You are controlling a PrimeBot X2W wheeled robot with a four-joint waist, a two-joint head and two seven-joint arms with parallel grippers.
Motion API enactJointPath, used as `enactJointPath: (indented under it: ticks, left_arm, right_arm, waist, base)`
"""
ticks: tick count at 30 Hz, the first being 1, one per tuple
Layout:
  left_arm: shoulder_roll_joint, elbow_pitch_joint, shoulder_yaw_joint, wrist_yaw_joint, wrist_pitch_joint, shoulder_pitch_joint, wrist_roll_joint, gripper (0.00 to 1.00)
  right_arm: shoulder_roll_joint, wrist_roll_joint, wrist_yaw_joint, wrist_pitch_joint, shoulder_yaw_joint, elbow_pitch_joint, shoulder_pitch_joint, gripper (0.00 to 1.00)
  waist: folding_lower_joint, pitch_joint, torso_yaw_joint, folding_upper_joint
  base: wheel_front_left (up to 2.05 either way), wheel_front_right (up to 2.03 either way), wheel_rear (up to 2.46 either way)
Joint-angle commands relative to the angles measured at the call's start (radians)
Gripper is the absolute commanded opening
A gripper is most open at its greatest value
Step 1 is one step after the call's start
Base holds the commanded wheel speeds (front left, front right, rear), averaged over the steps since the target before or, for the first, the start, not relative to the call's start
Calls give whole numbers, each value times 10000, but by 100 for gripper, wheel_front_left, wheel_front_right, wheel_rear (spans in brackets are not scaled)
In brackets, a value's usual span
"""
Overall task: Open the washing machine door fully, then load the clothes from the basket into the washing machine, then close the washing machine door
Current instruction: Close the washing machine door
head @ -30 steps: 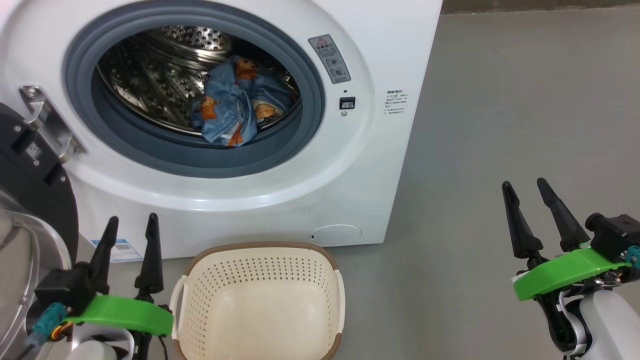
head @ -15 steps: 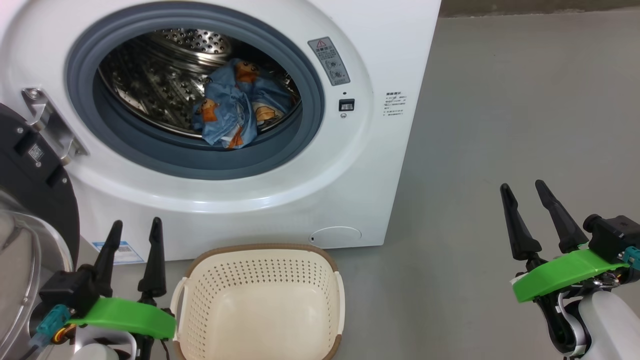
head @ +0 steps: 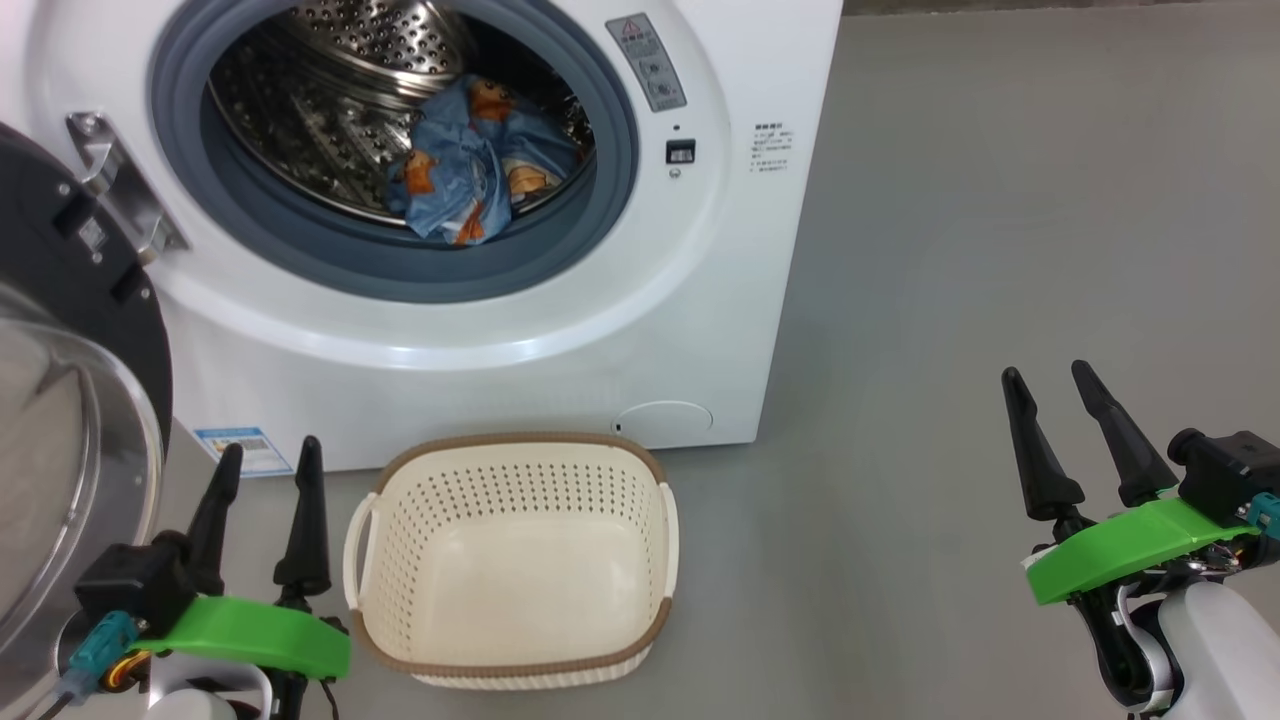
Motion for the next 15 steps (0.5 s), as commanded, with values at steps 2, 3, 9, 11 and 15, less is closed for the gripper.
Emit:
enactJointPath:
  ticks: [2, 3, 9, 11, 15]
  left_arm:
    - [293, -270, 317, 73, -80, -127, -62, 100]
    - [295, -272, 314, 77, -81, -124, -67, 100]
    - [319, -245, 300, 115, -89, -111, -92, 100]
    - [329, -236, 290, 129, -90, -114, -97, 100]
    - [350, -237, 272, 146, -91, -135, -115, 100]
  right_arm:
    - [-181, 62, 54, -80, 132, -192, -79, 100]
    - [-181, 62, 54, -80, 129, -188, -81, 100]
    - [-180, 67, 54, -80, 137, -173, -69, 100]
    - [-179, 70, 54, -80, 139, -178, -64, 100]
    - [-180, 80, 54, -80, 147, -188, -65, 100]
  waist:
    - [0, 4, -10, -1]
    - [0, 2, -12, -1]
    - [0, -37, -24, -1]
    - [0, -38, -23, -1]
    - [0, -18, -18, -1]
  base:
    - [-122, 122, 0]
    - [-102, 102, 0]
    - [-47, 47, 0]
    - [0, 0, 0]
    - [0, 0, 0]
